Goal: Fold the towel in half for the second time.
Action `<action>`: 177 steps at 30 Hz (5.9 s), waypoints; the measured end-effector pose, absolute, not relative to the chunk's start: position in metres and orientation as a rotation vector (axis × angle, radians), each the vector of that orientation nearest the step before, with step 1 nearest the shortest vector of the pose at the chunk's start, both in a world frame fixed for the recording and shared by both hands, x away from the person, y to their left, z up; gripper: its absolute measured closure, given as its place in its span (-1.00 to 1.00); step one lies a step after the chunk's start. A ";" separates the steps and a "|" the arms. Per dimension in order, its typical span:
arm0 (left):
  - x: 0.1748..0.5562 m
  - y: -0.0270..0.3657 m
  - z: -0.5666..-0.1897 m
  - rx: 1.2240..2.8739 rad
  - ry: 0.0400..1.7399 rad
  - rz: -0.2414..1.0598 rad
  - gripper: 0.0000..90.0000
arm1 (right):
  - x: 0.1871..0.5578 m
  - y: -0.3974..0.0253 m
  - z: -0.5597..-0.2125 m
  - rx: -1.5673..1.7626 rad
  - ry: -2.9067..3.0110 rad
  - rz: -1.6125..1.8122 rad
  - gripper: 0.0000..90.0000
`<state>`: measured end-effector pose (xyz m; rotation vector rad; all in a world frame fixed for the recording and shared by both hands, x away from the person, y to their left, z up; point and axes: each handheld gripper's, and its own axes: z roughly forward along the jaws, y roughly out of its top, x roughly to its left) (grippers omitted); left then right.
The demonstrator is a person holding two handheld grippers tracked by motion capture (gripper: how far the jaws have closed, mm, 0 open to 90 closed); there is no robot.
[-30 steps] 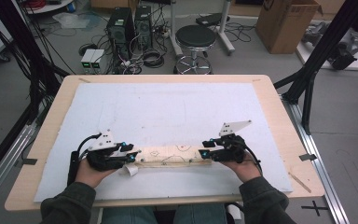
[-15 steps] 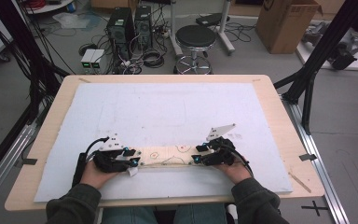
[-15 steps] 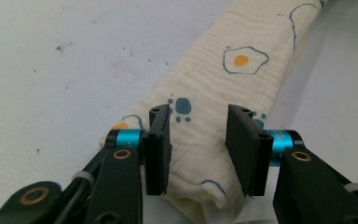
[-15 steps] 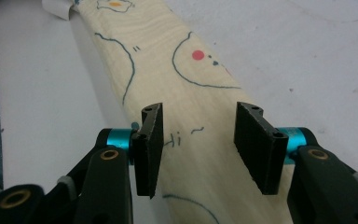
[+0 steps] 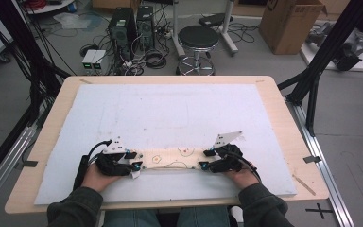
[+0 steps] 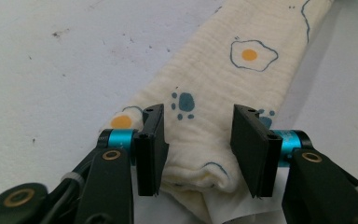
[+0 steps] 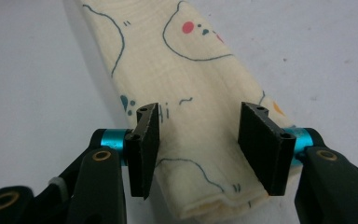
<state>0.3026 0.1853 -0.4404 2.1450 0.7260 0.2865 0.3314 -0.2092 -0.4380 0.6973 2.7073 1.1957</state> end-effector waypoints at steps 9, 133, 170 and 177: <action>0.302 0.186 -0.442 2.147 0.713 0.304 0.25 | 0.327 -0.216 -0.441 0.643 2.693 1.186 0.06; 0.392 0.202 -0.414 1.913 1.003 0.414 0.14 | 0.434 -0.225 -0.413 1.070 2.507 1.348 -0.06; 0.335 0.220 -0.396 1.886 0.923 0.396 -0.22 | 0.391 -0.235 -0.389 0.999 2.423 1.363 -0.59; 0.330 0.222 -0.396 1.894 0.916 0.403 -0.23 | 0.385 -0.240 -0.390 1.011 2.416 1.359 -0.61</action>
